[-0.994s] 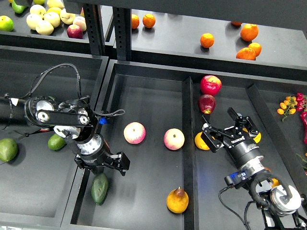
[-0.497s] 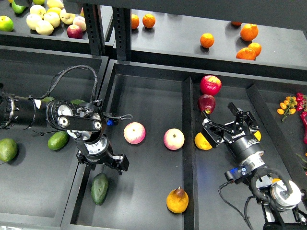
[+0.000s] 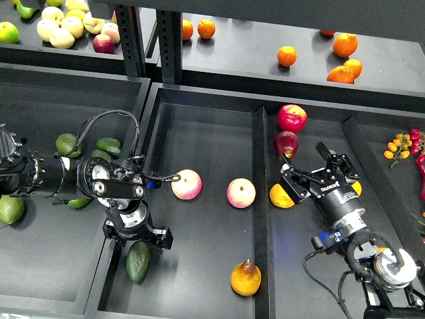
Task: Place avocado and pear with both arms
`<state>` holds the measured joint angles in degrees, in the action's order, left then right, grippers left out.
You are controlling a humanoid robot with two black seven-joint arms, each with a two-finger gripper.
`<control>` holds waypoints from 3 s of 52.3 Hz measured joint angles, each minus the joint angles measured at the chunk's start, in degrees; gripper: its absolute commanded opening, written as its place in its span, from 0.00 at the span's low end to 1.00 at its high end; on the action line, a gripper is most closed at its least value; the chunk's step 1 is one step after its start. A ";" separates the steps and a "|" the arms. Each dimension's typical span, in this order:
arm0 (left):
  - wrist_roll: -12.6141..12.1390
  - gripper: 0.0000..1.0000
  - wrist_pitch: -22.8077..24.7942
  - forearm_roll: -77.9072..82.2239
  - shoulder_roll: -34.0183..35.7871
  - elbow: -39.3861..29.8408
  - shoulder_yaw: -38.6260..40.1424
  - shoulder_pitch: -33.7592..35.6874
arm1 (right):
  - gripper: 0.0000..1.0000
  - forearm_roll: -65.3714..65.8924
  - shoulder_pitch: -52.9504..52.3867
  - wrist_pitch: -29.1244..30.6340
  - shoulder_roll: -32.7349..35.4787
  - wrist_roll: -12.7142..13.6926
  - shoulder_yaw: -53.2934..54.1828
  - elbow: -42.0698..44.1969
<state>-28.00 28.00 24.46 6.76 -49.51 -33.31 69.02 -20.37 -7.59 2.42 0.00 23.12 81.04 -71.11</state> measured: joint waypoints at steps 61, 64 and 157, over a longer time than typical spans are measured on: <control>-0.01 0.50 -0.01 -0.83 -1.40 2.24 1.07 -3.83 | 1.00 -0.01 0.50 0.22 0.00 0.00 -0.54 -0.34; -0.01 0.38 0.00 -2.06 -1.40 2.24 1.10 -3.88 | 1.00 -0.01 0.53 0.22 0.00 0.00 -0.54 -0.35; 0.00 0.26 0.00 -7.17 24.01 7.18 9.51 1.06 | 1.00 -0.54 -0.59 2.07 0.00 0.09 -0.43 -3.58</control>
<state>-28.00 28.00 17.29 30.78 -42.34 -23.80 70.08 -20.91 -8.18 4.49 0.00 23.21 80.62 -74.69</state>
